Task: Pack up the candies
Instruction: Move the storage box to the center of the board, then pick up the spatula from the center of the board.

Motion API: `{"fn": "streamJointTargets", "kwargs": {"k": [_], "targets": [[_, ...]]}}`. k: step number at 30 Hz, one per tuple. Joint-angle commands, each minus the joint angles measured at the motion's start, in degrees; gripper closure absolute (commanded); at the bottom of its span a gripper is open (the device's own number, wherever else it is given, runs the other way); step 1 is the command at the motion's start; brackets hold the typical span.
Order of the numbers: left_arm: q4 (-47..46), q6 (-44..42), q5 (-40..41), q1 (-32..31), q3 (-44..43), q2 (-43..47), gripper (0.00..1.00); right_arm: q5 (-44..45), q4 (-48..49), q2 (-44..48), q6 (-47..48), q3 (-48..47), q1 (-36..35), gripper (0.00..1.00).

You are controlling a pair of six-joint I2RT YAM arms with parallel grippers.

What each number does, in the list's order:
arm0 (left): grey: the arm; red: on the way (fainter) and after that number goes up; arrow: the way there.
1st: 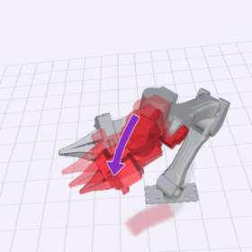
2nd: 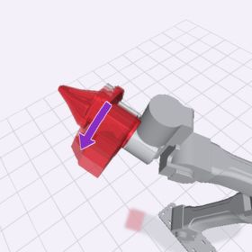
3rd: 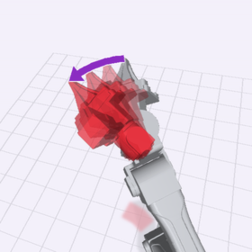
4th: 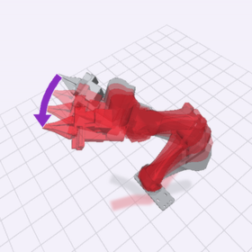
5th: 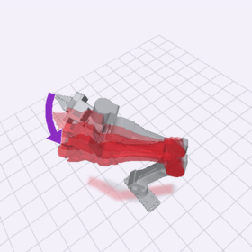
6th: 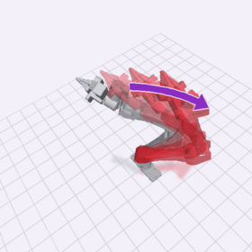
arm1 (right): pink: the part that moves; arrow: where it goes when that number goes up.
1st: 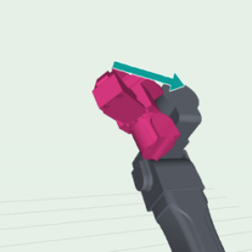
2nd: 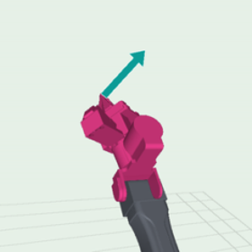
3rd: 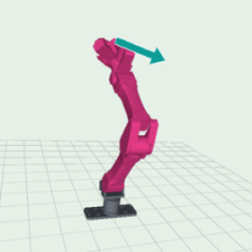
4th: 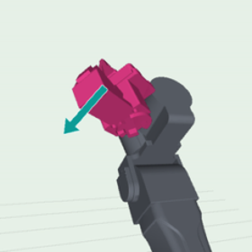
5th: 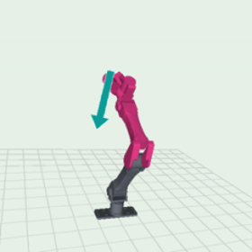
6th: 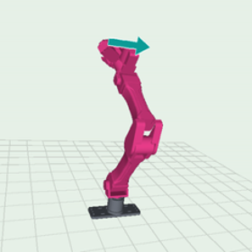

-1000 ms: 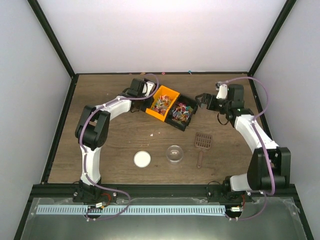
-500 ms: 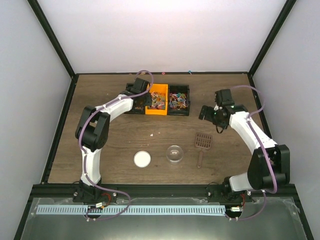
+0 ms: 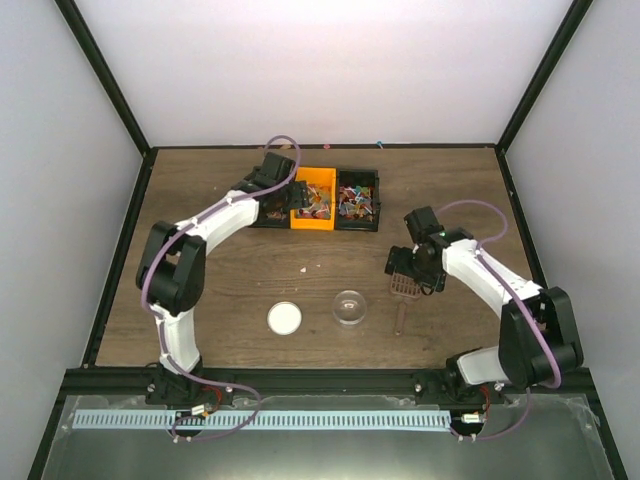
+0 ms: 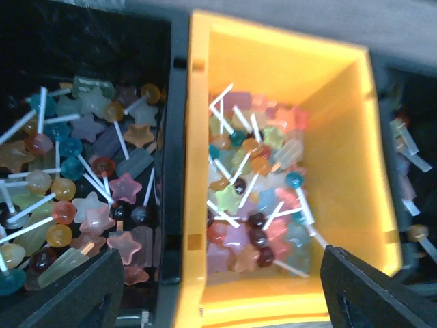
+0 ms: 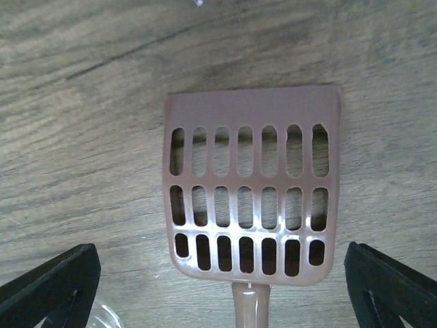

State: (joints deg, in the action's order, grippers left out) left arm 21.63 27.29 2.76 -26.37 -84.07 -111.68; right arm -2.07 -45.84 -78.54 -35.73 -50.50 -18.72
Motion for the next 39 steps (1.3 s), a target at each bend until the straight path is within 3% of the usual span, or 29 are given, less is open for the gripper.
{"fn": "streamJointTargets", "kwargs": {"k": [1,12,17,20,26,31,35,39], "targets": [[-0.5,-0.5,0.7,-0.3,0.7,5.4,0.17,1.5,1.3,-2.4,-2.1,1.5,-0.7,0.0],[0.3,-3.8,0.6,-0.3,1.6,6.0,0.13,3.3,4.8,-9.6,-0.8,1.2,-0.8,0.0],[1.0,-5.0,0.8,-0.3,1.2,5.3,0.12,3.2,5.8,-11.8,0.0,1.4,-0.8,0.05],[3.2,-5.3,0.4,-0.2,-0.1,4.2,0.12,2.6,5.8,-11.6,-0.1,0.8,-0.8,0.15],[4.3,-5.6,-4.6,0.2,-1.6,3.0,0.12,-1.4,7.0,-9.0,0.4,-1.4,-0.8,0.25],[-3.2,-4.5,-19.5,0.9,1.1,3.9,0.1,-6.1,9.9,-5.7,1.5,-3.9,-0.5,0.25],[-14.6,1.3,-32.6,1.1,5.9,5.0,0.13,-21.9,17.7,-1.7,2.4,-4.8,3.4,0.22],[-27.8,11.2,-42.4,1.1,10.7,5.2,0.14,-42.0,33.1,1.1,-2.4,-0.6,8.7,0.19]]}}
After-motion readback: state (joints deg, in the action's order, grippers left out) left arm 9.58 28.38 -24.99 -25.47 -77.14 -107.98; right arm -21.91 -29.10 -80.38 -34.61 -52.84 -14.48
